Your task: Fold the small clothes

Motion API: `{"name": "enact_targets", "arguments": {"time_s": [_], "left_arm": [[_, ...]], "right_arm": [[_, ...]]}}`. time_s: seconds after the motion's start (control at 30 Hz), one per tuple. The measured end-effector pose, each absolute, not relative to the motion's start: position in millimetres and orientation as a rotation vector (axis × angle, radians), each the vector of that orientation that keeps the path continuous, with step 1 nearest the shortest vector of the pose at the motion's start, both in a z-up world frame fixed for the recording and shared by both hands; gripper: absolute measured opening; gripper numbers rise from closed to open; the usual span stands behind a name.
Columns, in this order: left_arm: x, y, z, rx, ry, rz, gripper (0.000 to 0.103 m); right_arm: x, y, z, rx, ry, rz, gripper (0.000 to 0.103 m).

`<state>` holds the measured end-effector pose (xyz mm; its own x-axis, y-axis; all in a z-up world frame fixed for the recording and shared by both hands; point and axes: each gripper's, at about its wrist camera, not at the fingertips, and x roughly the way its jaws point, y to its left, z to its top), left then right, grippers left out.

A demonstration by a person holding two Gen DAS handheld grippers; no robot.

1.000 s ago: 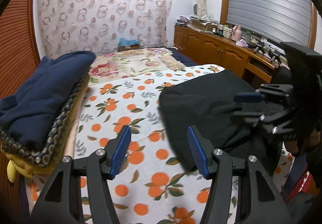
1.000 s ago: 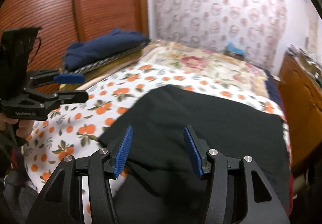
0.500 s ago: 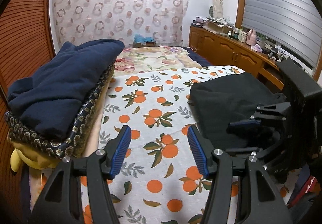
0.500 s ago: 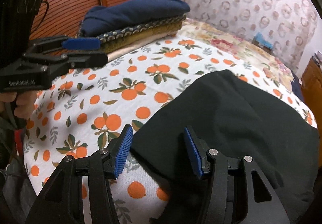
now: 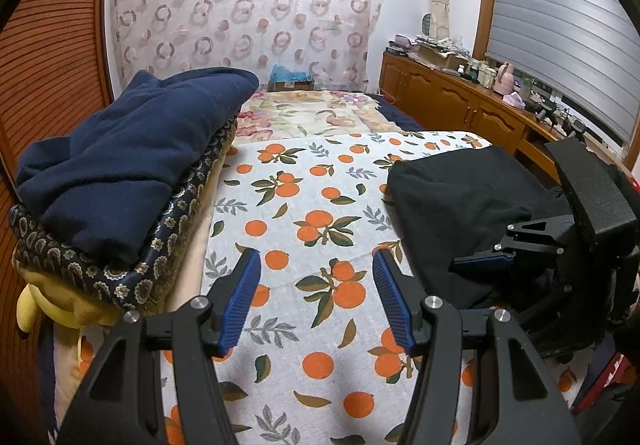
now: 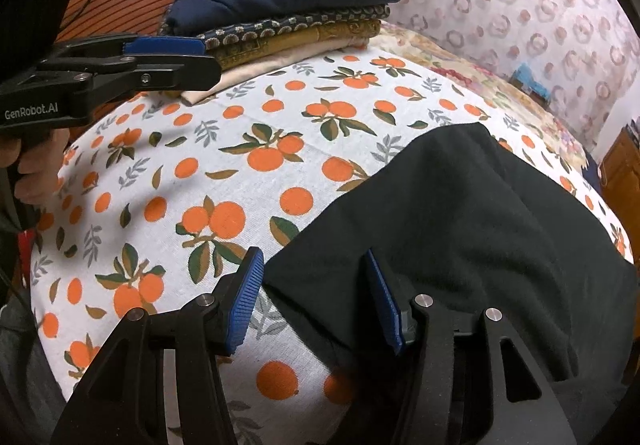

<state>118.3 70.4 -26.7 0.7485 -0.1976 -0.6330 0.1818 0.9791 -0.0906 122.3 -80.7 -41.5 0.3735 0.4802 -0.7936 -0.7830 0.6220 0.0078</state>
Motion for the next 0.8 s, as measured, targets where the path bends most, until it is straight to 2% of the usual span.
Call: {"name": "enact_targets", "arguments": {"time_s": [0.07, 0.1, 0.13, 0.23, 0.57, 0.8], "left_arm": [[118, 69, -27, -0.023, 0.697, -0.209, 0.058], [119, 68, -27, -0.022, 0.699, -0.210, 0.058], [119, 68, -28, -0.022, 0.700, -0.212, 0.058], [120, 65, -28, -0.021, 0.704, -0.218, 0.058], [133, 36, -25, 0.000, 0.710, -0.270, 0.058], [140, 7, -24, 0.015, 0.718, -0.307, 0.058]], "right_arm": [[122, -82, -40, -0.406, 0.847, 0.851, 0.031], [120, -83, -39, -0.414, 0.841, 0.851, 0.017], [121, -84, -38, -0.420, 0.838, 0.845, 0.007], [124, -94, -29, -0.395, 0.817, 0.827, 0.004], [200, -216, 70, -0.320, 0.613, 0.509, 0.003], [267, -285, 70, -0.354, 0.644, 0.298, 0.003]]}}
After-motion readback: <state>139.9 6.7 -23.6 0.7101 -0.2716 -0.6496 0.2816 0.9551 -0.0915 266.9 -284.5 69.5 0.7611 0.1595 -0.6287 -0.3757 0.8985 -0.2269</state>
